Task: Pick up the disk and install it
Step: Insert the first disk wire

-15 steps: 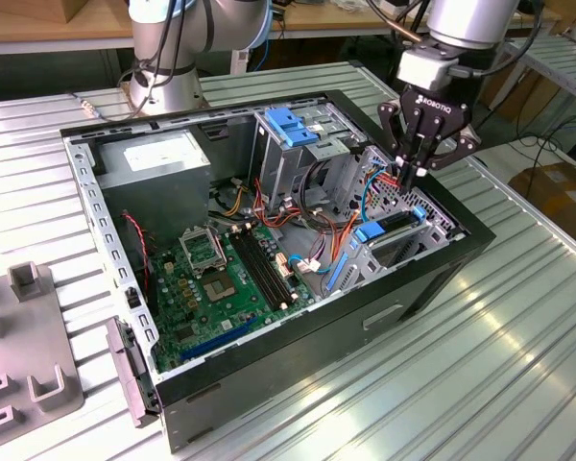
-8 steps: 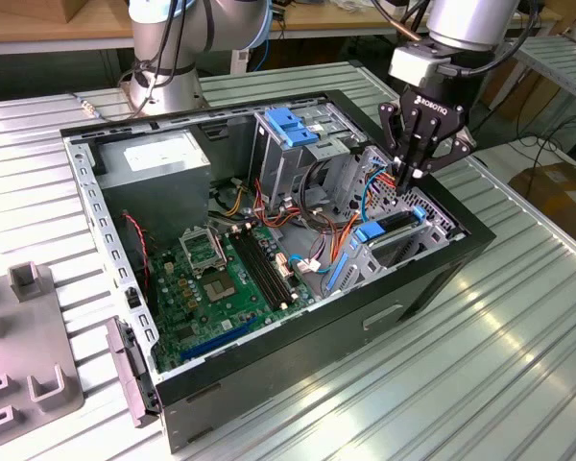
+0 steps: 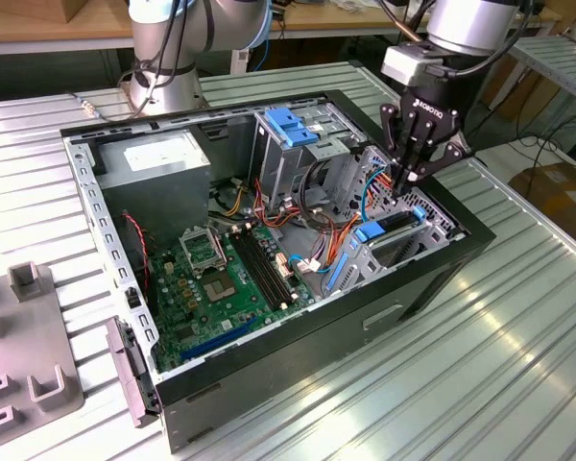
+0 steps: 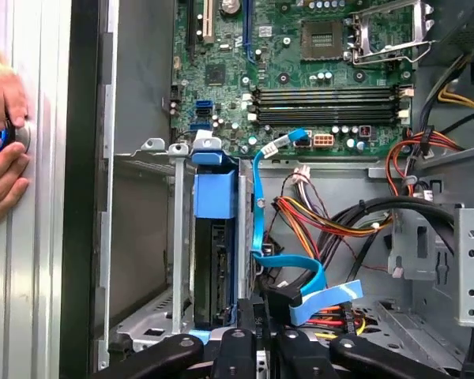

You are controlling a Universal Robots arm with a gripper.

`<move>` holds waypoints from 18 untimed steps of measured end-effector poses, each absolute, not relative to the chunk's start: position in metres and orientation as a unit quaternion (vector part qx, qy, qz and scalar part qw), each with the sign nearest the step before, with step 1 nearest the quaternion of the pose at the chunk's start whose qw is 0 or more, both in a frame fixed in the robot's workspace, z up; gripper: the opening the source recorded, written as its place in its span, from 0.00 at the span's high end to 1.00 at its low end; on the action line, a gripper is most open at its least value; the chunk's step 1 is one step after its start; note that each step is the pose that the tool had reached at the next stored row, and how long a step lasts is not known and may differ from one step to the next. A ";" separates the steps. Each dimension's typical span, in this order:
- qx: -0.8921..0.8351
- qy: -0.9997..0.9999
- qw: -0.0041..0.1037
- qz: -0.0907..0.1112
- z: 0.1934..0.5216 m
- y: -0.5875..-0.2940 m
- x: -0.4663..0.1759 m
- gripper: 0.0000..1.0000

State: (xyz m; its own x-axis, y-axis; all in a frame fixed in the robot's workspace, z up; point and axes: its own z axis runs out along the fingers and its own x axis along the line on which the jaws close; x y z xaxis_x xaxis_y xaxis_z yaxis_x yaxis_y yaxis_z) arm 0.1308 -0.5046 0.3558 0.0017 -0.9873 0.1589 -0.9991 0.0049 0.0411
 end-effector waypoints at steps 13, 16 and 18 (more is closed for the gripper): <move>0.706 -0.706 0.052 0.023 0.354 -0.529 0.126 0.84; 0.707 -0.705 0.051 0.022 0.353 -0.536 0.125 0.84; 0.709 -0.703 0.050 0.021 0.351 -0.536 0.124 0.84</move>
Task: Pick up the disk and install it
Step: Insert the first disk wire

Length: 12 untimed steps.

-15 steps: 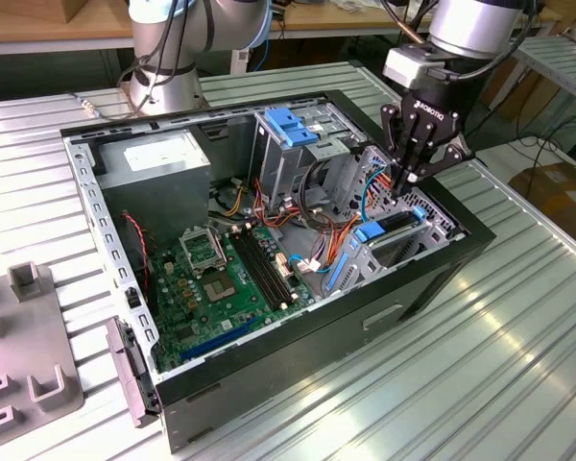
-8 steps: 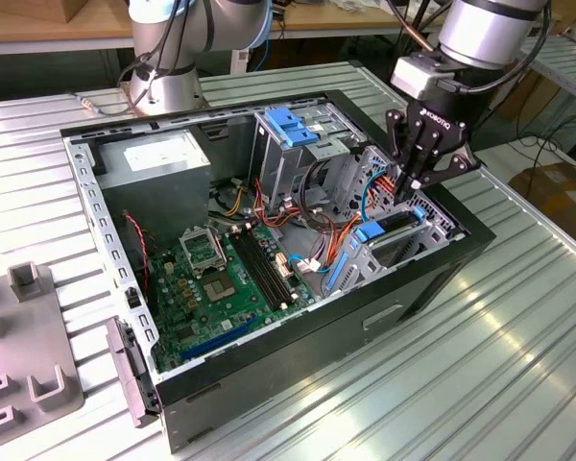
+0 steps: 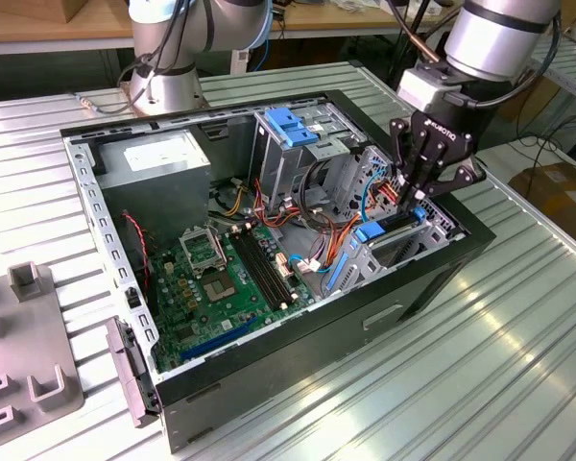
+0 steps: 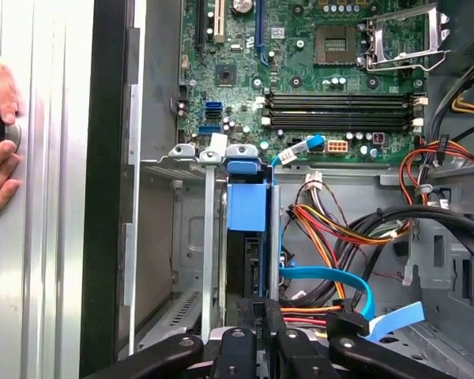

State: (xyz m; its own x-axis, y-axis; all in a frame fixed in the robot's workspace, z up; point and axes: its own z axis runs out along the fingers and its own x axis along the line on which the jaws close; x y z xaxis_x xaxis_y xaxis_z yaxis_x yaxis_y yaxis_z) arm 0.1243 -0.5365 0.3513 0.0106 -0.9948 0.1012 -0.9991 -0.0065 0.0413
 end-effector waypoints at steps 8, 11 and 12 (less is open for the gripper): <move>0.708 -0.704 0.050 0.021 0.347 -0.537 0.124 0.84; 0.705 -0.707 0.050 0.021 0.346 -0.537 0.124 0.84; 0.705 -0.707 0.050 0.021 0.346 -0.537 0.124 0.84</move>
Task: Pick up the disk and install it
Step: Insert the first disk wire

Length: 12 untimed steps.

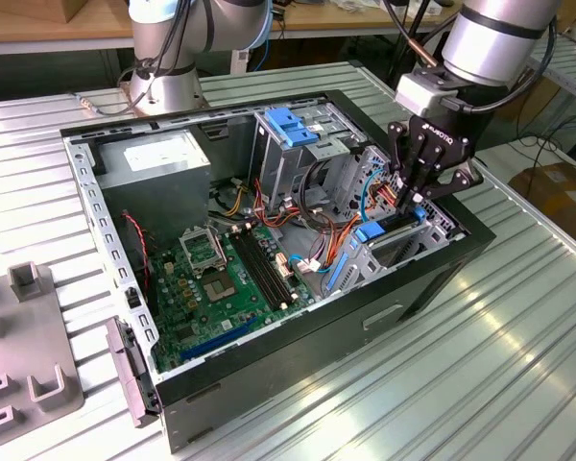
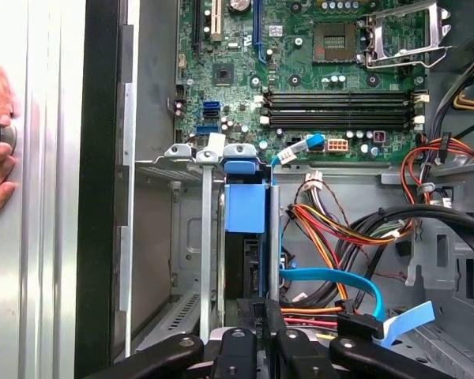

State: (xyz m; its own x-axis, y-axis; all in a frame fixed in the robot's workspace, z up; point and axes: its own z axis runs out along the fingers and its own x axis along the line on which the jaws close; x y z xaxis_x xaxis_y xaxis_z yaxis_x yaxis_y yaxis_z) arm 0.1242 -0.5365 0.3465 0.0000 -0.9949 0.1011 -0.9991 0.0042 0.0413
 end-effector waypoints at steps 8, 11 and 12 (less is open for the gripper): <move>0.705 -0.707 0.050 0.021 0.345 -0.537 0.124 0.84; 0.705 -0.707 0.050 0.021 0.344 -0.537 0.124 0.84; 0.705 -0.707 0.050 0.021 0.343 -0.537 0.124 0.84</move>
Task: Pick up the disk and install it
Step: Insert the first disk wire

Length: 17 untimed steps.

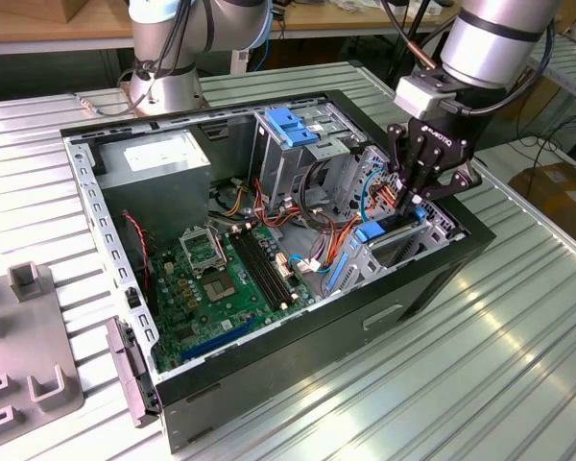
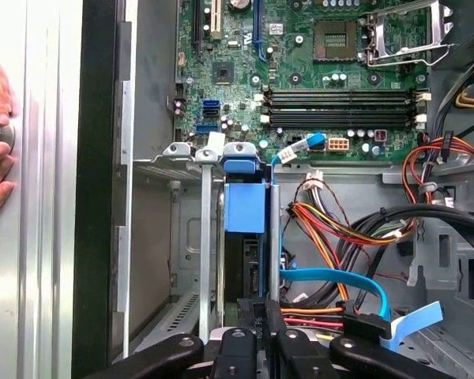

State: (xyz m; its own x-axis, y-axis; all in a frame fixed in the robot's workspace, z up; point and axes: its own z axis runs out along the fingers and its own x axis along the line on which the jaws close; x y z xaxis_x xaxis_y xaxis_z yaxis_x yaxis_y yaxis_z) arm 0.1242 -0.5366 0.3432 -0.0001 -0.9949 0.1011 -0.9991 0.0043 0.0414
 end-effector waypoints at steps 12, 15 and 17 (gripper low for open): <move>0.705 -0.707 0.050 0.021 0.336 -0.538 0.124 0.84; 0.705 -0.707 0.049 0.020 0.337 -0.538 0.124 0.76; 0.705 -0.707 0.050 0.020 0.342 -0.538 0.124 0.76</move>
State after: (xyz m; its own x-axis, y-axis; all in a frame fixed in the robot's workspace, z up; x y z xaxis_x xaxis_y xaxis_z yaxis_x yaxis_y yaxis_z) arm 0.1245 -0.5376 0.3418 -0.0001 -0.9951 0.0992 -0.9991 0.0042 0.0413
